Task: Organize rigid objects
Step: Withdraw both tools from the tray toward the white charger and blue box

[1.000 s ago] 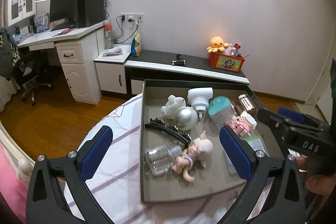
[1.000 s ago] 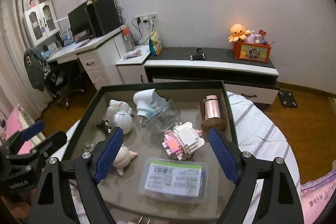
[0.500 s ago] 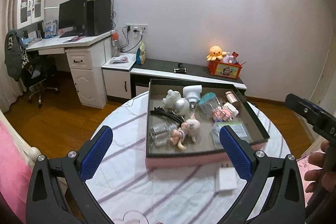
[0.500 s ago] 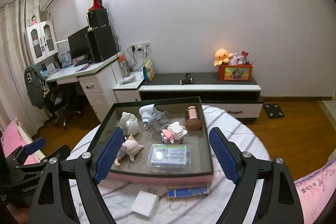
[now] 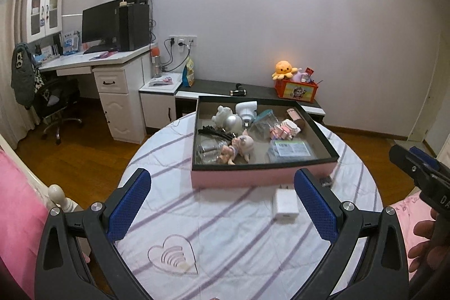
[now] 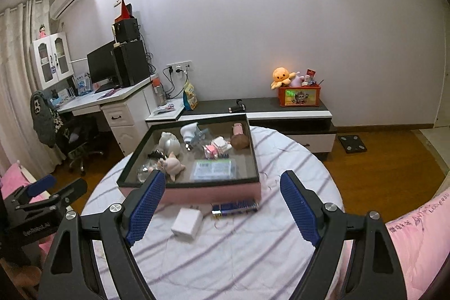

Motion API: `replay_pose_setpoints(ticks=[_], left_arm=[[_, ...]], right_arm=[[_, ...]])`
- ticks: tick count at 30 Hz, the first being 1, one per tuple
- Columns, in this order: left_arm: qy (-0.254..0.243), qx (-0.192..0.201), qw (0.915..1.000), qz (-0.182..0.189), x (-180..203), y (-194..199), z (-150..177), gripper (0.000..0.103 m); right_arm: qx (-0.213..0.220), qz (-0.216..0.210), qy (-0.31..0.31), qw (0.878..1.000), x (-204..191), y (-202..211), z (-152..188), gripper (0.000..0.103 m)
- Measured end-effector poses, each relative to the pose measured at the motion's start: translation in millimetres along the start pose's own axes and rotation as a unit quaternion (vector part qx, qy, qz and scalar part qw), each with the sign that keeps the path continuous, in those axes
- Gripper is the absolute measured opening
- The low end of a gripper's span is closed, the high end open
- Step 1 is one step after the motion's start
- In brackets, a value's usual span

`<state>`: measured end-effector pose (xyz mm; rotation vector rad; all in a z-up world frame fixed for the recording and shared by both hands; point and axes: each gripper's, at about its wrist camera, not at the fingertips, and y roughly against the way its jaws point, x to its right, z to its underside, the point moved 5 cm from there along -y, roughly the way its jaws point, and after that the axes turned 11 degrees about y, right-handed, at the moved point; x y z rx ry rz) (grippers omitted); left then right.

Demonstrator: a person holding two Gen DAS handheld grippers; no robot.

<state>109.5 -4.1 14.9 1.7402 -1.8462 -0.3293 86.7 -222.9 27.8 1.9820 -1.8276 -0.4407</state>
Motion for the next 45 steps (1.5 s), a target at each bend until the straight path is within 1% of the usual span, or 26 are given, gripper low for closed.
replay_pose_setpoints(ticks=[7, 16, 23, 27, 29, 33, 40, 45], left_arm=[[-0.002, -0.008, 1.0000, -0.001, 2, 6, 12, 0.103], [-0.003, -0.008, 1.0000, -0.001, 4, 7, 14, 0.103], [0.000, -0.017, 0.9998, 0.005, 9, -1, 18, 0.103], [-0.002, -0.034, 0.9993, 0.015, 16, -16, 28, 0.103], [-0.005, -0.047, 0.9987, 0.021, 21, -26, 36, 0.103], [-0.014, -0.087, 0.9956, 0.033, 36, -56, 57, 0.103], [-0.019, -0.131, 0.9905, 0.036, 57, -105, 80, 0.103], [-0.033, -0.148, 0.9880, 0.032, 72, -138, 89, 0.103]], right_arm=[[-0.016, -0.002, -0.001, 1.000, 1, 3, 16, 0.085], [-0.019, -0.002, 0.000, 1.000, -1, 2, 18, 0.085], [-0.032, 0.002, 0.002, 0.999, 2, -9, 22, 0.085], [-0.047, 0.004, 0.004, 0.999, 7, -21, 28, 0.085], [-0.061, 0.008, 0.008, 0.998, 11, -33, 32, 0.085], [-0.093, 0.010, 0.000, 0.996, 21, -56, 44, 0.085], [-0.133, -0.002, 0.001, 0.991, 31, -91, 61, 0.085], [-0.150, -0.010, 0.000, 0.989, 36, -109, 68, 0.085]])
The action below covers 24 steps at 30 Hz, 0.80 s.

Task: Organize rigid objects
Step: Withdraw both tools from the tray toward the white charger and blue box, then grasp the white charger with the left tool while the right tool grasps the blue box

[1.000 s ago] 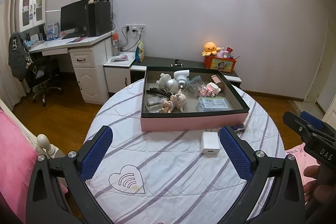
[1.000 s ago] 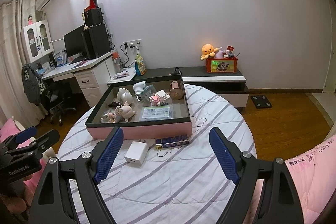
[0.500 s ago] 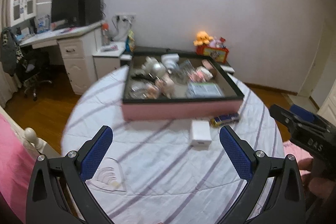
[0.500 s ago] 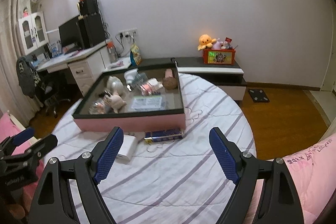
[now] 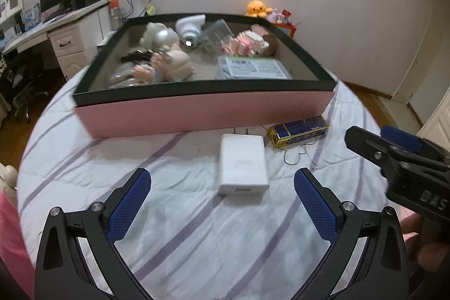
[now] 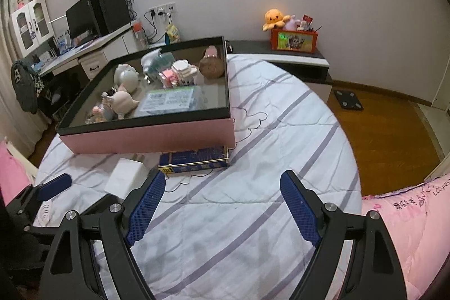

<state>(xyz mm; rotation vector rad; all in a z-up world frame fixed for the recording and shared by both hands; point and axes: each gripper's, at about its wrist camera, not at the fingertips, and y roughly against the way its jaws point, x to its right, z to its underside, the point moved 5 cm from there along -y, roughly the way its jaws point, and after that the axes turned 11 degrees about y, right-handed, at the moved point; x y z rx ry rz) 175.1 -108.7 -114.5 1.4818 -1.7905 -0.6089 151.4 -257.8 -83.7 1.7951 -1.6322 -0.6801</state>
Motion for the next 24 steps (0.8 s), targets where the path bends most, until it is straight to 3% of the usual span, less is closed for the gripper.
replay_pose_setpoints(ticks=[2, 6, 7, 9, 12, 18, 21, 24], left_arm=[[-0.008, -0.011, 0.9999, -0.009, 3, -16, 0, 0.103], [-0.005, -0.035, 0.9994, -0.005, 1, -31, 0, 0.088], [-0.010, -0.034, 0.9994, -0.005, 0, -31, -2, 0.082], [-0.019, -0.032, 0.9993, -0.008, -3, -31, -4, 0.059], [-0.020, -0.033, 0.9993, -0.003, -13, -27, -6, 0.041], [-0.009, -0.030, 0.9995, 0.002, -28, -17, -4, 0.041], [-0.006, -0.029, 0.9995, 0.005, -31, -15, -5, 0.041], [-0.005, -0.028, 0.9996, 0.008, -34, -12, -4, 0.041]], right_arm=[[-0.004, -0.005, -0.003, 1.000, 3, -6, 0, 0.085], [-0.015, -0.019, 0.001, 1.000, 1, -19, -2, 0.085], [-0.018, -0.025, 0.002, 1.000, -1, -24, -3, 0.085], [-0.025, -0.034, 0.008, 0.999, -7, -33, -5, 0.085], [-0.033, -0.046, 0.017, 0.998, -18, -45, -8, 0.085], [-0.059, -0.037, 0.044, 0.997, -39, -73, -9, 0.085], [-0.053, -0.014, 0.066, 0.996, -43, -77, -8, 0.085], [-0.047, -0.022, 0.059, 0.997, -41, -73, -7, 0.083]])
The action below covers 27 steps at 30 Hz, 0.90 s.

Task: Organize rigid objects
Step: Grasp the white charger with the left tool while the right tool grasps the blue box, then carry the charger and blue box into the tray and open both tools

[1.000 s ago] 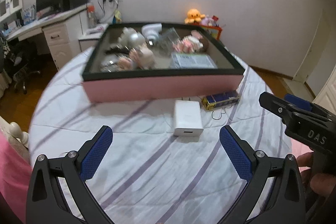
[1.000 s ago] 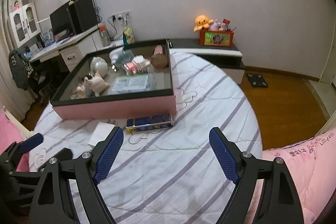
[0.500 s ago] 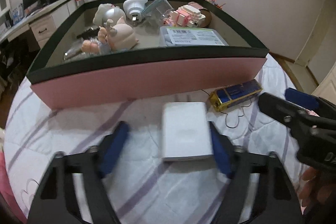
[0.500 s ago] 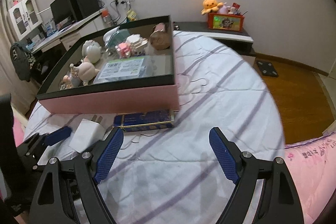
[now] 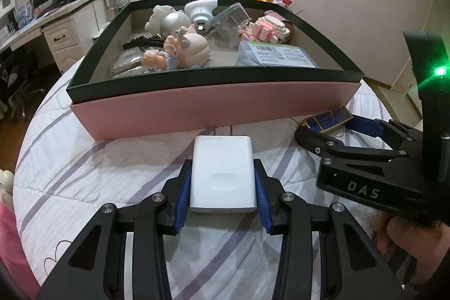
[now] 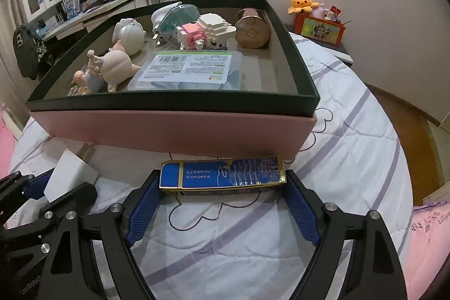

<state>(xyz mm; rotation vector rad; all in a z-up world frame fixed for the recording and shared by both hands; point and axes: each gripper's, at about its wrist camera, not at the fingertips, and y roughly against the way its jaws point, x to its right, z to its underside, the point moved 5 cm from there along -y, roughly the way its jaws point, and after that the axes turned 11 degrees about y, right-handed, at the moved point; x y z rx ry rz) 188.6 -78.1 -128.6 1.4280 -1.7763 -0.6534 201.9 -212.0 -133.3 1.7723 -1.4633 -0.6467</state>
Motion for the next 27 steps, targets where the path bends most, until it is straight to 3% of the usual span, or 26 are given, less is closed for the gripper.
replay_pose_setpoints(ticks=[9, 14, 20, 27], left_arm=[[0.008, 0.017, 0.9998, 0.010, -11, 22, -3, 0.041], [0.014, 0.037, 0.9991, 0.016, -19, 45, -13, 0.041], [0.016, 0.072, 0.9971, 0.019, -24, 72, -36, 0.041], [0.019, 0.123, 0.9920, 0.023, -29, 90, -92, 0.041]], right_arm=[[0.022, -0.026, -0.014, 0.999, -2, 40, 10, 0.083], [0.047, -0.040, -0.009, 0.998, -10, 68, -2, 0.083], [0.086, -0.047, 0.006, 0.995, -19, 95, -30, 0.083], [0.121, -0.038, 0.022, 0.992, -16, 100, -82, 0.083]])
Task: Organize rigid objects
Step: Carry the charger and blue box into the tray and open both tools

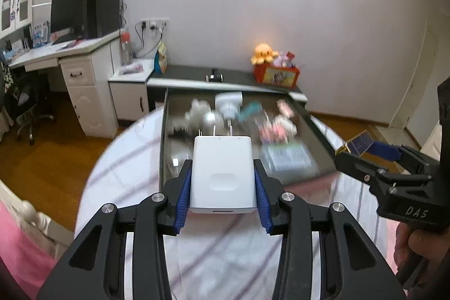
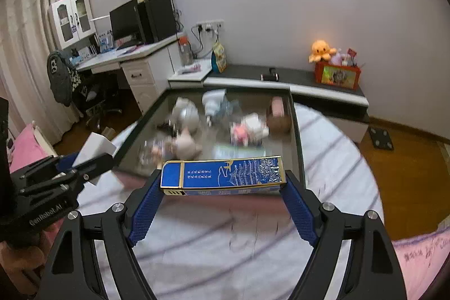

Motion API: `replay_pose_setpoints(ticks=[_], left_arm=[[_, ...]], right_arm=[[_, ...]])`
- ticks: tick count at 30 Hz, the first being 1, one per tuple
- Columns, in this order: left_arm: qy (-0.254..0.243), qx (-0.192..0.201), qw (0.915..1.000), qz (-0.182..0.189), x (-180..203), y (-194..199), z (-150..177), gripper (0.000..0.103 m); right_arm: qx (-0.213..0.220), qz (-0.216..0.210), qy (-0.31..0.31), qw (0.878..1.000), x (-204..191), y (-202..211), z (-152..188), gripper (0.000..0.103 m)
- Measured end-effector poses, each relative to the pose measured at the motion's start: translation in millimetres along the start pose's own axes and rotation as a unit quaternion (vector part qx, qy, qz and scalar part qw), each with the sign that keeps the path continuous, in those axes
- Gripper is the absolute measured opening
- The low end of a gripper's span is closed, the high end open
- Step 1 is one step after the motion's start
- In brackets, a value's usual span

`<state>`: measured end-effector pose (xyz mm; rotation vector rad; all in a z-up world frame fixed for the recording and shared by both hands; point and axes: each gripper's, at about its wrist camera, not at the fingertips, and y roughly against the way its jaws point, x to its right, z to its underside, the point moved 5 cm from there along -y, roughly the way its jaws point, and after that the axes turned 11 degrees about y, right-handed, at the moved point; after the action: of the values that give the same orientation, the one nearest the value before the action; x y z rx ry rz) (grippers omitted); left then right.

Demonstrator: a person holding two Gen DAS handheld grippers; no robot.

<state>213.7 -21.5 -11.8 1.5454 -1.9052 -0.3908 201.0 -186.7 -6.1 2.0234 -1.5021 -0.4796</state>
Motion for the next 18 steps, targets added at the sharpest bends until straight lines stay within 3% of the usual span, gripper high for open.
replay_pose_setpoints(ticks=[8, 18], left_arm=[[0.008, -0.002, 1.0000, 0.004, 4, -44, -43, 0.041], [0.012, -0.050, 0.9987, -0.005, 3, -111, -41, 0.041]], right_arm=[[0.000, 0.004, -0.003, 1.000, 20, -42, -39, 0.083], [-0.039, -0.005, -0.019, 0.999, 38, -101, -31, 0.083]])
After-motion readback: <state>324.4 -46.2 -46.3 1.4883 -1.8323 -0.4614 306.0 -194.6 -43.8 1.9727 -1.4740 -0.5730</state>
